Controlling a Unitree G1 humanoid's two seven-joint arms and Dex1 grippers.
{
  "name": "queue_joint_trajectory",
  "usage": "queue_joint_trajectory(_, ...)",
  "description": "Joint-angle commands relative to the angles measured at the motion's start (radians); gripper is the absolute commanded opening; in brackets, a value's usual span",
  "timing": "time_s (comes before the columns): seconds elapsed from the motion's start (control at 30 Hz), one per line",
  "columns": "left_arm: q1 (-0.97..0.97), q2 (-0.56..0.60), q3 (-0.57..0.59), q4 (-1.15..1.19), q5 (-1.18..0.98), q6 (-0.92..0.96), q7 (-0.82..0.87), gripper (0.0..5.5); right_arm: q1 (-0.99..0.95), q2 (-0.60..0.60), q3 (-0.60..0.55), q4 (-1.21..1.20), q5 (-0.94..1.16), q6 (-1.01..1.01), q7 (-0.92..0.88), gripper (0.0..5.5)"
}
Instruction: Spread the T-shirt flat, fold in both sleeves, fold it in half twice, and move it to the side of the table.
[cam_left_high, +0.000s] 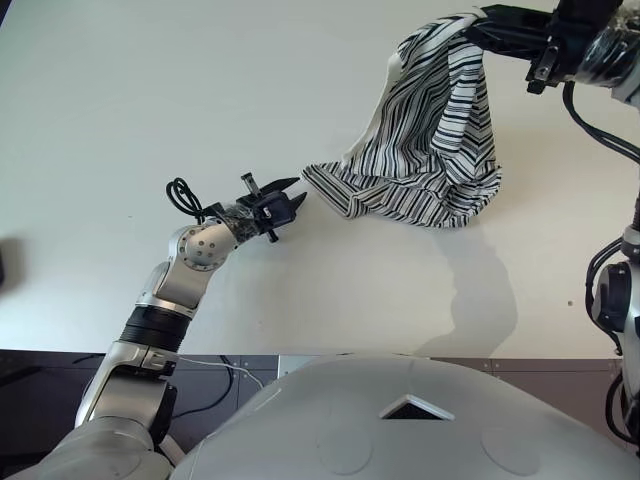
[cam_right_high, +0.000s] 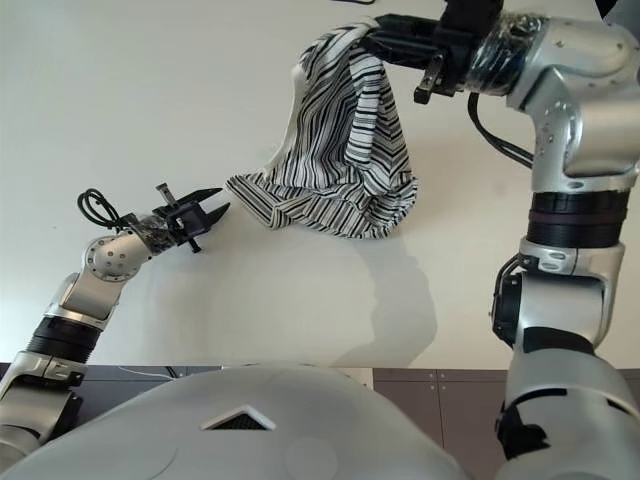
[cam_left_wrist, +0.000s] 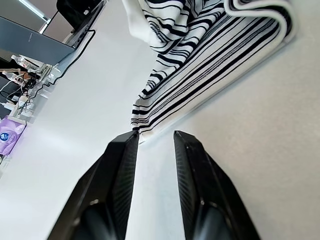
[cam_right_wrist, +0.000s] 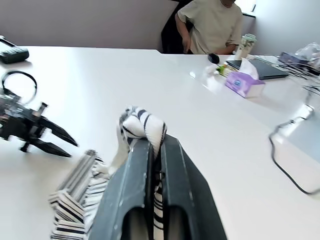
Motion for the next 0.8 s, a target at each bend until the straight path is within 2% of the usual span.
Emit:
queue_joint_trajectory(0.03,0.058,-0.010,-0.026,0.032,0.041,0.040,0.001,1.27,0.109,-0.207,-0.046,-0.209,0.128,0.064,0.219,0.14)
queue_joint_trajectory(0.07,0.067,-0.008,-0.023,0.029,0.041,0.040,0.006,1.27,0.171,-0.284,-0.052,-0.236,0.132,0.046,0.300,0.14)
queue_joint_trajectory(0.13,0.088,-0.004,-0.016,0.018,0.040,0.043,0.017,1.27,0.367,-0.496,-0.018,-0.233,0.083,-0.117,0.433,0.14)
queue_joint_trajectory(0.2,0.094,-0.010,-0.011,0.007,0.034,0.047,0.023,1.27,0.492,-0.610,0.045,-0.172,-0.029,-0.322,0.465,0.14)
queue_joint_trajectory(0.3,0.038,-0.036,-0.009,0.002,0.011,0.038,0.008,1.27,0.454,-0.537,0.133,0.060,-0.236,-0.515,0.381,0.14)
queue_joint_trajectory(0.4,-0.028,-0.059,-0.016,0.001,-0.005,0.018,-0.018,1.27,0.394,-0.462,0.178,0.233,-0.337,-0.621,0.301,0.14)
queue_joint_trajectory(0.6,-0.159,-0.090,-0.079,0.028,0.040,-0.044,-0.074,1.27,0.320,-0.421,0.240,0.513,-0.500,-0.798,0.199,0.14)
queue_joint_trajectory(0.8,-0.305,-0.135,-0.150,0.153,0.094,-0.119,-0.111,1.27,0.296,-0.368,0.262,0.557,-0.527,-0.850,0.173,0.14)
